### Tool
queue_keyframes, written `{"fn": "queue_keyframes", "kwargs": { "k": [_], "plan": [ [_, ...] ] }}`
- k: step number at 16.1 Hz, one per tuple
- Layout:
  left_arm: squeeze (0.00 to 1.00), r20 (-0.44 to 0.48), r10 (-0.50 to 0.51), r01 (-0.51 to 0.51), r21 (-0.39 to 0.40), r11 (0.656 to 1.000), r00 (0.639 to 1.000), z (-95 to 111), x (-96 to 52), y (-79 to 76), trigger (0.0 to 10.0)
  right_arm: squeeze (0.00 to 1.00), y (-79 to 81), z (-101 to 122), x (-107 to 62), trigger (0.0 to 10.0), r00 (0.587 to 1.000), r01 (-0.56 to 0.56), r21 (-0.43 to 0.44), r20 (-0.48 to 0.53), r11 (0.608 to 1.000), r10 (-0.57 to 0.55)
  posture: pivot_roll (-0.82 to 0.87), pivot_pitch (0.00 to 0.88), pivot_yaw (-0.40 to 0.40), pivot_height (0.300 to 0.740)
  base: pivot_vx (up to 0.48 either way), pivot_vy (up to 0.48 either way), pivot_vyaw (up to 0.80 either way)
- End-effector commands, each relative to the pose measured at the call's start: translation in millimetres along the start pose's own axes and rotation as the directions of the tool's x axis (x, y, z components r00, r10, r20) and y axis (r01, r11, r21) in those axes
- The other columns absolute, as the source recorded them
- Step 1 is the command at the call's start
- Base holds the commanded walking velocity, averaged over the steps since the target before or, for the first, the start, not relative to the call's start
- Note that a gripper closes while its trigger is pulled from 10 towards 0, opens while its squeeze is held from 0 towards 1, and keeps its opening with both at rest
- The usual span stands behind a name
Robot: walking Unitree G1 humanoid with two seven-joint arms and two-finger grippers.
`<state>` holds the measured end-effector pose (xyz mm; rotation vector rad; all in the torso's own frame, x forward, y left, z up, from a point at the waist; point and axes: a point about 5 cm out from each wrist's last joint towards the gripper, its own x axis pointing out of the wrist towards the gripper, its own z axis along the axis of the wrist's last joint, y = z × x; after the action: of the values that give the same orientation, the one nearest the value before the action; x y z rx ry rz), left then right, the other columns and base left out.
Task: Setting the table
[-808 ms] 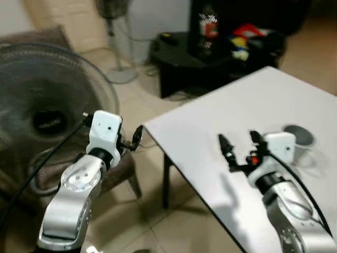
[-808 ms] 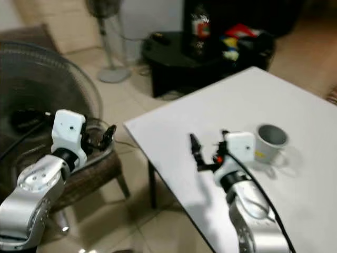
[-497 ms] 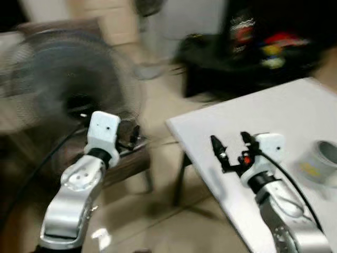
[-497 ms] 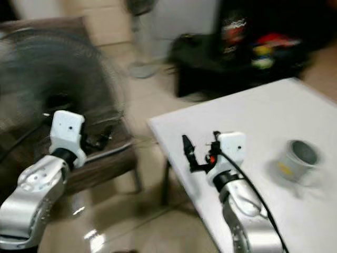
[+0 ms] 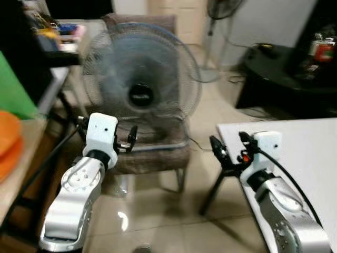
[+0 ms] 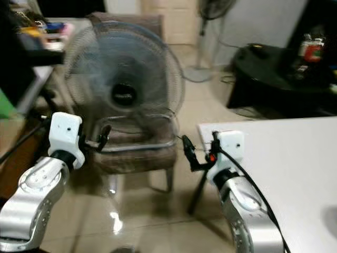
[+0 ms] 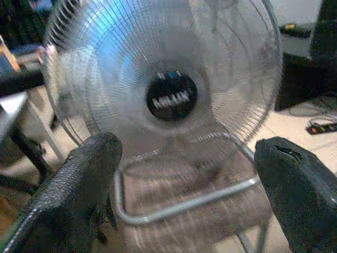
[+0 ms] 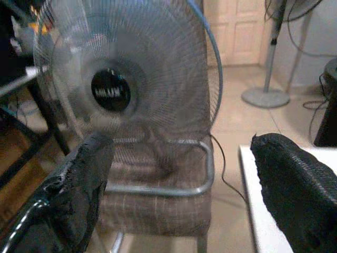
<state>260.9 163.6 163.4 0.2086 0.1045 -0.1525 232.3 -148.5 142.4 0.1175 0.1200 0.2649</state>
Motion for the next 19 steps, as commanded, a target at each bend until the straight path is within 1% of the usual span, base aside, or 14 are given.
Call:
{"fn": "queue_keyframes", "kwargs": {
  "k": [1,3,4,5,8,9,10,11,13,14,17,19],
  "plan": [
    [0.0,0.004,-0.018,0.018,0.011,1.0,1.0,3.1,-1.2,-1.2,10.0,1.0,3.2,4.7,0.4,10.0,1.0,-0.014,0.011,0.018,1.0,0.014,0.04,0.0,-0.038,0.74,0.0,0.0,0.8],
    [0.0,0.0,0.012,-0.012,-0.005,1.0,1.0,0.7,1.8,3.3,10.0,1.0,2.0,-4.1,-0.3,10.0,1.0,0.025,0.029,0.001,0.999,-0.025,0.03,0.0,-0.015,0.74,0.0,0.317,0.8],
    [0.0,-0.001,0.002,-0.002,0.008,1.0,1.0,1.7,3.8,1.2,10.0,1.0,2.3,-1.7,-0.8,10.0,0.999,0.029,0.05,0.016,0.998,-0.03,0.03,0.0,-0.011,0.74,0.0,0.349,0.46],
    [0.0,0.004,-0.02,0.02,0.02,1.0,1.0,2.8,4.2,-1.7,10.0,1.0,1.3,-1.3,-1.8,10.0,0.999,0.037,0.051,0.024,0.998,-0.038,0.03,0.0,-0.009,0.74,0.0,0.349,0.0],
    [0.0,0.01,-0.023,0.023,0.017,1.0,1.0,5.4,6.4,0.3,10.0,1.0,-5.2,-2.1,-0.8,10.0,0.995,0.094,-0.002,0.014,0.996,-0.094,0.02,0.0,0.004,0.74,0.0,0.349,0.0],
    [0.0,0.01,-0.02,0.019,0.02,1.0,1.0,5.5,6.8,1.6,10.0,1.0,-3.4,-2.0,-0.2,10.0,0.998,0.068,-0.052,0.011,0.996,-0.067,0.03,0.0,0.004,0.74,0.0,0.349,0.0],
    [0.0,0.012,-0.018,0.018,0.02,1.0,1.0,6.4,6.8,2.1,10.0,1.0,-2.0,-2.6,-0.3,10.0,0.999,0.053,-0.062,0.006,0.997,-0.052,0.03,0.0,0.001,0.74,0.0,0.349,0.52],
    [0.0,0.014,-0.019,0.019,0.021,1.0,1.0,6.9,6.6,2.4,10.0,1.0,-1.4,-2.8,-0.3,10.0,0.999,0.048,-0.047,0.006,0.998,-0.048,0.03,0.0,0.001,0.74,0.0,0.349,0.52],
    [0.0,0.024,-0.018,0.018,0.024,1.0,1.0,8.3,5.7,2.0,10.0,1.0,1.2,-2.2,-0.4,10.0,1.0,0.012,-0.027,0.014,1.0,-0.012,0.04,0.0,-0.004,0.74,0.0,0.0,0.8],
    [0.0,0.03,-0.022,0.02,0.041,0.999,0.999,9.6,5.2,1.0,10.0,1.0,2.3,-2.1,-0.1,10.0,1.0,0.001,-0.024,0.017,1.0,0.0,0.04,0.0,-0.009,0.74,0.0,-0.292,0.8],
    [0.0,0.04,-0.007,0.005,0.049,0.999,0.999,12.5,5.5,4.4,10.0,1.0,4.8,-0.9,3.0,10.0,0.999,-0.015,-0.022,0.028,1.0,0.016,0.05,0.0,-0.013,0.74,0.0,-0.48,0.8],
    [0.0,0.035,-0.008,0.007,0.032,0.999,0.999,12.5,5.4,5.9,10.0,1.0,4.7,-2.8,4.3,10.0,1.0,-0.011,-0.015,0.028,1.0,0.011,0.06,0.0,-0.015,0.74,0.0,-0.148,0.8]
  ]
}}
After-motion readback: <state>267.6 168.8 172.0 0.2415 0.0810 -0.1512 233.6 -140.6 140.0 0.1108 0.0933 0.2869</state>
